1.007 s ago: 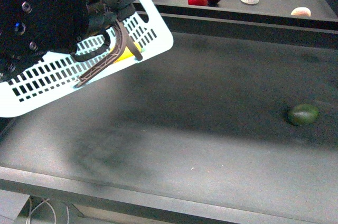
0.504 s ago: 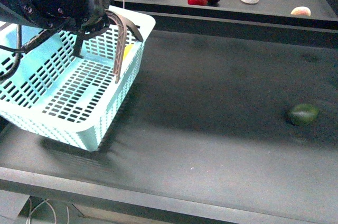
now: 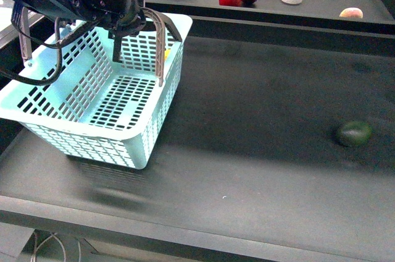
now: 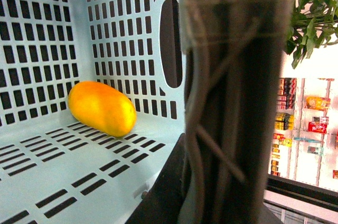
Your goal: Pick mango with right arm and hold basket with left
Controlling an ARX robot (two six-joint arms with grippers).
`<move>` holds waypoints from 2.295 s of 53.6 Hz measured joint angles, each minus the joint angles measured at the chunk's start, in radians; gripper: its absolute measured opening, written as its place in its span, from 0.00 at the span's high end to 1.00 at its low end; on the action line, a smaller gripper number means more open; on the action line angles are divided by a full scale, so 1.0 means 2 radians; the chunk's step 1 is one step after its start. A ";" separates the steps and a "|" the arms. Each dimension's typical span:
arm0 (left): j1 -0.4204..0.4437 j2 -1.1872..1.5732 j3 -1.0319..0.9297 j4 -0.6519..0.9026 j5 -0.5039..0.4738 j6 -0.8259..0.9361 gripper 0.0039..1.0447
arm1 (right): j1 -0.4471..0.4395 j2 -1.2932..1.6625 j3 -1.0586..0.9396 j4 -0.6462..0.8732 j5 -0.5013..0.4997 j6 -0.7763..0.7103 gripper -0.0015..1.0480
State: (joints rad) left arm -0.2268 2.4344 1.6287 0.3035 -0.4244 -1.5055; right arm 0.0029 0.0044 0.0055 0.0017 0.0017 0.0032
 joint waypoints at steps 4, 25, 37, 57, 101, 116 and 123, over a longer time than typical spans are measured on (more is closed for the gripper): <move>0.000 0.003 0.010 -0.012 -0.007 -0.004 0.82 | 0.000 0.000 0.000 0.000 0.000 0.000 0.08; 0.001 -0.013 -0.019 -0.012 -0.025 0.019 0.16 | 0.000 0.000 0.000 0.000 0.000 0.000 0.08; 0.001 -0.095 -0.116 0.041 -0.037 0.084 0.07 | 0.000 0.000 0.000 0.000 0.000 0.000 0.08; 0.007 -0.320 -0.331 0.133 -0.044 0.217 0.08 | 0.000 0.000 0.000 0.000 0.000 0.000 0.08; 0.089 -0.696 -0.646 0.070 -0.092 0.262 0.08 | 0.000 0.000 0.000 0.000 0.000 0.000 0.08; 0.112 -0.756 -0.745 0.240 0.212 0.690 0.59 | 0.000 0.000 0.000 0.000 0.000 0.000 0.08; 0.112 -0.798 -0.766 0.214 0.212 0.731 0.85 | 0.000 0.000 0.000 0.000 0.000 0.000 0.08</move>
State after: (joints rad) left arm -0.0029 0.8379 0.0963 0.7311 0.0002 -0.0425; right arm 0.0029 0.0040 0.0055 0.0017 0.0017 0.0032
